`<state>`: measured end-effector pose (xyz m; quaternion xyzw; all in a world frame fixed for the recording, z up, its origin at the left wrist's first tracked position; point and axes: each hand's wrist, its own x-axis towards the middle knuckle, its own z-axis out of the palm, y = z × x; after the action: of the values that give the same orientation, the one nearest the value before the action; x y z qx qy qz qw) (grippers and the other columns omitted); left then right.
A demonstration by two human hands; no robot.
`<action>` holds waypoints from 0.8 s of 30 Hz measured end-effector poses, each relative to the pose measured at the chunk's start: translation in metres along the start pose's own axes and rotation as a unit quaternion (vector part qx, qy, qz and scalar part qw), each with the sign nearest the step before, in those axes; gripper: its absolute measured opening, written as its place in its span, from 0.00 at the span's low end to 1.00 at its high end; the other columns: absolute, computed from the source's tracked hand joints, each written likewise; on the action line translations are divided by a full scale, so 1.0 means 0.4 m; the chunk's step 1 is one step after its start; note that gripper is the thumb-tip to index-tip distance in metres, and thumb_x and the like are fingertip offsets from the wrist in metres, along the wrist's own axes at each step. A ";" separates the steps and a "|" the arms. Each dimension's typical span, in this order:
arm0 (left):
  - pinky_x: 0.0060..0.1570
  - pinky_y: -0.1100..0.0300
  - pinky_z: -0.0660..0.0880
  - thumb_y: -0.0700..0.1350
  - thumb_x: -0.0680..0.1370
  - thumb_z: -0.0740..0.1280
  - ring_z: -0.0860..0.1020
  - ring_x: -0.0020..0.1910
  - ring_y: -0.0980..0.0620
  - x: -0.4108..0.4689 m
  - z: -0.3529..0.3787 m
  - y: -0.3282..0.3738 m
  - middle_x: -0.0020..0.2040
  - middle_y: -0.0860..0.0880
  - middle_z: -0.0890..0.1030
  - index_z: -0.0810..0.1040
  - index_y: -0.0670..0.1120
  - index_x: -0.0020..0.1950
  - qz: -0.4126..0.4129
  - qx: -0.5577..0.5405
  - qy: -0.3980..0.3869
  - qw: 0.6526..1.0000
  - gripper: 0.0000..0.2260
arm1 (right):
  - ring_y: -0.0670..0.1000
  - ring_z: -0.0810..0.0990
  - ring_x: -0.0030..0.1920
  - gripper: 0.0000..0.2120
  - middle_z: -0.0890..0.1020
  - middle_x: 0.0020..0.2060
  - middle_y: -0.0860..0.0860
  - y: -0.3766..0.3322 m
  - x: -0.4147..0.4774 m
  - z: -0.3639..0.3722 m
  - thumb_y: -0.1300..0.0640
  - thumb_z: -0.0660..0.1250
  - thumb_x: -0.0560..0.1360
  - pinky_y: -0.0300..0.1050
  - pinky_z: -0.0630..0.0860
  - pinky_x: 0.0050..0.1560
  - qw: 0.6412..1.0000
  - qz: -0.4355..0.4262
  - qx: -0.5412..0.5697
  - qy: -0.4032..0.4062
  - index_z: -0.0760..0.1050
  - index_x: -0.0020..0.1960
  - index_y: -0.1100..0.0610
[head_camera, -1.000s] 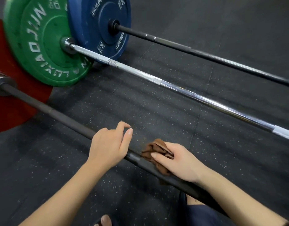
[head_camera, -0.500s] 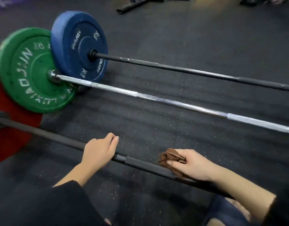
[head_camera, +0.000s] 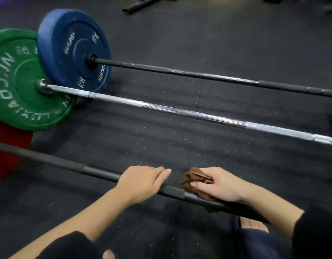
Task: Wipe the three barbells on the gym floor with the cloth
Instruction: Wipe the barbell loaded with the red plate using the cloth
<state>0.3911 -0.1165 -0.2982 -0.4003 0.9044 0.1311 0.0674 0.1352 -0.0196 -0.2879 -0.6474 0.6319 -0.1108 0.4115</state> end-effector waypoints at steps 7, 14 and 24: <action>0.58 0.51 0.73 0.66 0.82 0.39 0.78 0.55 0.55 0.020 -0.002 -0.022 0.56 0.59 0.80 0.70 0.61 0.61 0.024 -0.022 -0.117 0.993 0.23 | 0.40 0.81 0.43 0.03 0.83 0.40 0.38 0.060 -0.066 -0.018 0.46 0.67 0.80 0.42 0.77 0.51 1.000 0.005 -0.009 0.027 0.77 0.48 0.40; 0.71 0.49 0.66 0.68 0.83 0.43 0.72 0.70 0.51 0.034 -0.090 0.043 0.72 0.56 0.72 0.62 0.61 0.75 0.064 -0.020 -0.315 0.947 0.25 | 0.41 0.82 0.46 0.08 0.84 0.45 0.37 0.042 -0.084 -0.017 0.42 0.64 0.78 0.46 0.78 0.55 0.997 0.033 -0.043 0.049 0.76 0.54 0.43; 0.61 0.50 0.70 0.66 0.83 0.38 0.78 0.60 0.43 0.042 -0.017 0.242 0.60 0.49 0.82 0.71 0.59 0.67 0.119 -0.096 -0.177 0.972 0.27 | 0.49 0.77 0.50 0.05 0.78 0.48 0.44 0.039 -0.182 -0.101 0.48 0.62 0.79 0.48 0.73 0.53 0.974 0.037 -0.221 -0.038 0.70 0.49 0.49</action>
<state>0.3078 -0.0678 -0.2779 -0.2649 0.9024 0.2934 0.1718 0.0841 0.0329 -0.2454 -0.7025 0.6479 0.0719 0.2856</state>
